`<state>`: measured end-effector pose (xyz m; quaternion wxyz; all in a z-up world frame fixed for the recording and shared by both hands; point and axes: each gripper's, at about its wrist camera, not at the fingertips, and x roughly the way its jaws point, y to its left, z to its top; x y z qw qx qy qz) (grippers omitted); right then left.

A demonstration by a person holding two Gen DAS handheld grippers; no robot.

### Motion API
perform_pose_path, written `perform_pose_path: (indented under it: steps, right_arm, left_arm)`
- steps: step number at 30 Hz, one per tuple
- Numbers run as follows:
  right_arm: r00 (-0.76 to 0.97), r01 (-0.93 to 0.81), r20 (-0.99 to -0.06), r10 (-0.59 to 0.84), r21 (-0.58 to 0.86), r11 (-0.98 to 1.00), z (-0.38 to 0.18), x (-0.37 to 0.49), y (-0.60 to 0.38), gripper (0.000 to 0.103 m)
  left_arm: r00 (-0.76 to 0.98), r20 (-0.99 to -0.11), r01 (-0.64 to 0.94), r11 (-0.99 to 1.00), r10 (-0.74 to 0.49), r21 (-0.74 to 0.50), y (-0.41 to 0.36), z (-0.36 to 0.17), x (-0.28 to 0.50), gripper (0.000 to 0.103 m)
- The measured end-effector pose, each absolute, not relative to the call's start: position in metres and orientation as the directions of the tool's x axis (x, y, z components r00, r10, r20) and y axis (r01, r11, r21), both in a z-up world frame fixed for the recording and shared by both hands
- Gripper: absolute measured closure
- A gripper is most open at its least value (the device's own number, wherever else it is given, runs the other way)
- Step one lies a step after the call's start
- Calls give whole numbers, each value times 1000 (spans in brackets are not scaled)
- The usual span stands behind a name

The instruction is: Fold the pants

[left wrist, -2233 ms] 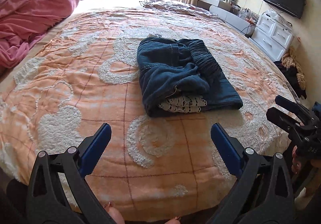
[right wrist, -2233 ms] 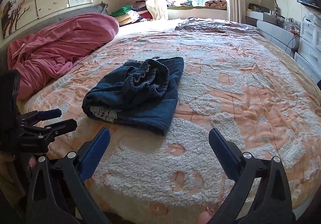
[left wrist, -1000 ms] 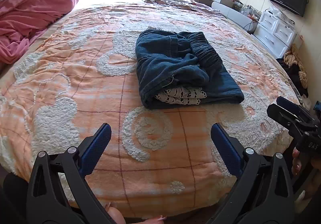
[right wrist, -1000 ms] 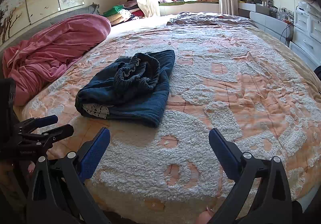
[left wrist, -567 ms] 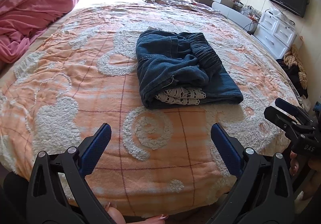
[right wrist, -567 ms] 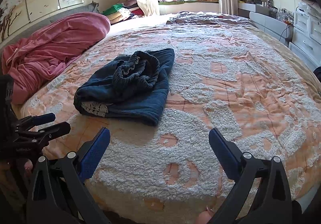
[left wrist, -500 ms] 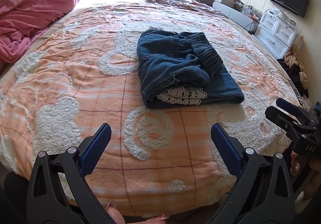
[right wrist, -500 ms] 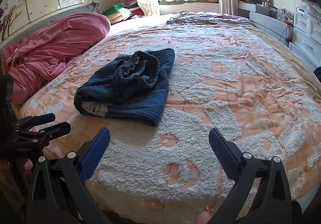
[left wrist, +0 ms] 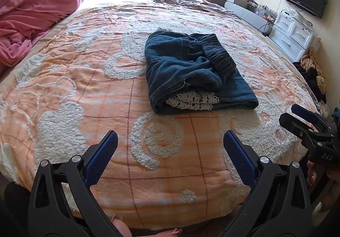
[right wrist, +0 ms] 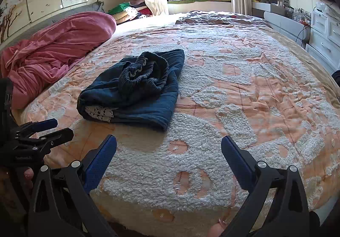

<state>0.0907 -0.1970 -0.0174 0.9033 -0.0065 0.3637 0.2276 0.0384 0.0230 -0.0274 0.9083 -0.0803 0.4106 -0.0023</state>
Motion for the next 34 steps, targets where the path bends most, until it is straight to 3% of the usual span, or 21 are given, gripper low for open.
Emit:
perform_pose_path:
  steps: [20, 26, 29, 34]
  right_arm:
    - [624, -395, -684, 379, 142, 907, -25, 100, -201, 5]
    - [648, -313, -689, 325, 148, 938, -24, 127, -236, 5]
    - [680, -188, -697, 226, 132, 973, -21, 166, -286, 5]
    - [657, 96, -752, -55, 11, 995, -26, 258, -394, 5]
  left_arm:
    - [662, -749, -121, 982, -26, -142, 36, -22, 41, 10]
    - [682, -731, -225, 947, -17, -231, 93, -13, 61, 10]
    - [592, -802, -347, 924, 85, -158, 151, -26, 99, 9]
    - [488, -829, -481, 877, 274, 7, 239, -52, 167, 9]
